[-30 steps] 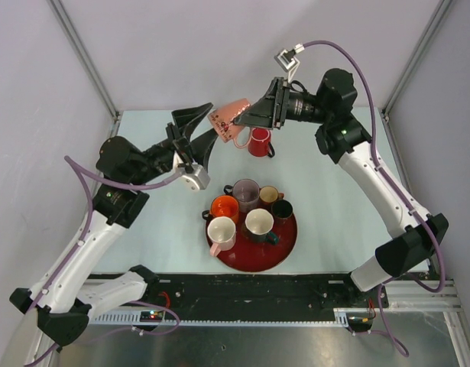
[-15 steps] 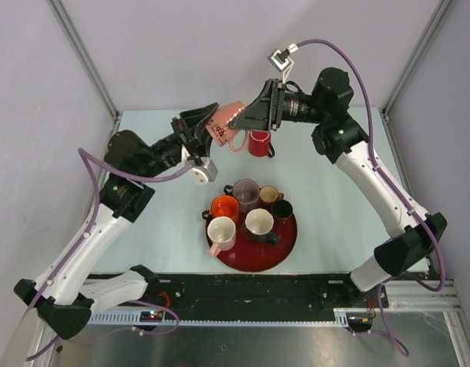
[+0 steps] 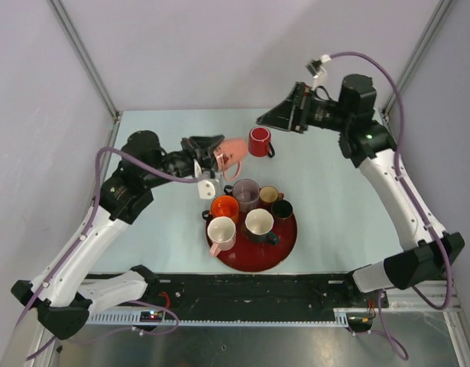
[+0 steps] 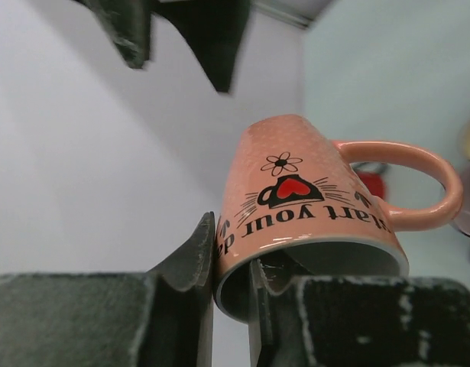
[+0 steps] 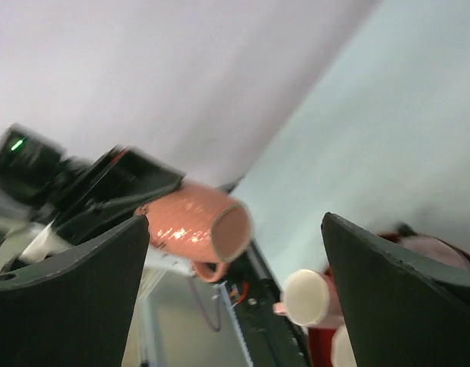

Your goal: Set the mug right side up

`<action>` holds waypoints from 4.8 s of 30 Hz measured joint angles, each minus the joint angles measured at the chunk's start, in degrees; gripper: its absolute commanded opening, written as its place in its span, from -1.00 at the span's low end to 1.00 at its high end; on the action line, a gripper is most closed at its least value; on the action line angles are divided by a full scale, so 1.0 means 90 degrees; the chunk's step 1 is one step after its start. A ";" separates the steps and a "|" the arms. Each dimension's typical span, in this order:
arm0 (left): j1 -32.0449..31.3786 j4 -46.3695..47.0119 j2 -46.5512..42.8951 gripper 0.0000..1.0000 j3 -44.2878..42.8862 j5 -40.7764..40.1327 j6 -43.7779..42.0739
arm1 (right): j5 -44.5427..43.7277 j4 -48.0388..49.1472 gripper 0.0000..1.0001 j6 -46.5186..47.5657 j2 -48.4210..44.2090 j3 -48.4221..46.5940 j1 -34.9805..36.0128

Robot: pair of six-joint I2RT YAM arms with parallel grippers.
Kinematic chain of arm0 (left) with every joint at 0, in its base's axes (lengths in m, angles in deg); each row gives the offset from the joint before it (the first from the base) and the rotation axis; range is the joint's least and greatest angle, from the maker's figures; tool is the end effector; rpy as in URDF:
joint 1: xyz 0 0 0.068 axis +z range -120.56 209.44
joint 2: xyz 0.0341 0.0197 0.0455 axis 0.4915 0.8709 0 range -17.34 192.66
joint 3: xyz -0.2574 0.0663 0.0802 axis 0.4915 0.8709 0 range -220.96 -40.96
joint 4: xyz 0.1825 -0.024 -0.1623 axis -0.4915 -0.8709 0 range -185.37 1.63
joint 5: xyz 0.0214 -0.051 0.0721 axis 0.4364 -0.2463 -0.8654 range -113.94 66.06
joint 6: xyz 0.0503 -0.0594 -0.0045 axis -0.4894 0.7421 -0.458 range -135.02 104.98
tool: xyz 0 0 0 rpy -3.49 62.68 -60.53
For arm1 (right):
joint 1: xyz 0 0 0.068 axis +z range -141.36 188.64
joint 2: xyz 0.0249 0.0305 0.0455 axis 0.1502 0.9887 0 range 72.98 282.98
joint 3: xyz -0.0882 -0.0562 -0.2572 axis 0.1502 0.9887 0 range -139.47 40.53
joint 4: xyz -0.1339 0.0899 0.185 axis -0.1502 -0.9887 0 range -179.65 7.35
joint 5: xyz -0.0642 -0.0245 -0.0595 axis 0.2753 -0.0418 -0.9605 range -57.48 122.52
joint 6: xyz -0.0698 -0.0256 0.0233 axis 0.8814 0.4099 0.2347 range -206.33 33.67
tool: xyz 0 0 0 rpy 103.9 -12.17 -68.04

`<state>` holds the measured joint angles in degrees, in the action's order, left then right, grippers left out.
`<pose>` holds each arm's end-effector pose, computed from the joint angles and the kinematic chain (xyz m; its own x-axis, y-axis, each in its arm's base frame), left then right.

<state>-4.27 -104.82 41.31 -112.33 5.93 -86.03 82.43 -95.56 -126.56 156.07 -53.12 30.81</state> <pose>0.1651 -0.1500 0.4434 0.8284 0.4330 -0.3554 0.3424 0.1108 0.9330 0.2748 0.1669 0.4764 -0.6430 0.1870 -0.7427 -0.7015 0.2453 0.6691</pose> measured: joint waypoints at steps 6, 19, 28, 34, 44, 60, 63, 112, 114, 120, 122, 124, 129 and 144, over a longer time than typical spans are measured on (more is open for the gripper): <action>-0.1010 -0.2390 0.0461 -1.00 -0.0687 -0.0680 -0.0029 | -0.1800 -0.1787 0.99 0.0945 -0.0957 0.0568 -0.0675; -0.3466 -0.5316 0.2460 -1.00 -0.1430 -0.1593 0.2084 | -0.3449 -0.3342 0.99 0.1868 -0.2494 0.2030 -0.0673; -0.3779 -0.5506 0.3728 -1.00 -0.1234 -0.2149 0.2455 | -0.3684 -0.3648 0.99 0.2290 -0.2924 0.2244 -0.0673; -0.3891 -0.5100 0.4158 -1.00 -0.0988 -0.2567 0.2501 | -0.3682 -0.3696 0.99 0.2584 -0.2963 0.2256 -0.0673; -0.4031 -0.4418 0.4325 -1.00 -0.0328 -0.2931 0.2365 | -0.3677 -0.3772 0.99 0.2873 -0.3065 0.2346 -0.0673; -0.4031 -0.3908 0.4240 0.18 0.0083 -0.2987 0.1831 | -0.3662 -0.3844 0.99 0.2803 -0.3412 0.2742 -0.0673; -0.4031 -0.3915 0.3990 0.21 0.0085 -0.3070 0.1766 | -0.3660 -0.3844 0.99 0.2759 -0.3436 0.2742 -0.0673; 0.1622 -0.4163 0.3177 0.99 -0.2487 -0.1367 0.5435 | -0.4357 -0.3245 -0.93 0.7108 0.6759 -0.4165 -0.0085; 0.1627 -0.4158 0.3177 0.99 -0.2545 -0.1362 0.5357 | -0.4328 -0.3249 -0.98 0.7065 0.6759 -0.4165 -0.0032; 0.1637 -0.4112 0.3167 0.95 -0.2577 -0.1331 0.4959 | -0.4303 -0.3337 -1.00 0.6812 0.6686 -0.4165 -0.0051; 0.1642 -0.4056 0.3060 0.96 -0.2501 -0.1299 0.4544 | -0.4119 -0.3470 -1.00 0.6496 0.6530 -0.4146 -0.0131; 0.1647 -0.3842 0.2657 0.97 -0.2157 -0.1246 0.3932 | -0.3747 -0.3473 -1.00 0.6008 0.6076 -0.3871 -0.0274; 0.1622 -0.2290 0.0765 0.99 -0.0602 -0.0959 0.2501 | -0.2732 -0.3094 -1.00 0.4636 0.3733 -0.2363 -0.0733; 0.0325 0.2980 -0.0104 0.99 0.0627 -0.0639 0.1739 | 0.0401 0.0850 -1.00 0.0726 -0.1022 0.0731 0.0746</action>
<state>-1.34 -78.00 40.37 -106.69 0.18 -70.38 86.04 -87.91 -120.03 146.87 -46.54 37.52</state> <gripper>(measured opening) 0.995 0.190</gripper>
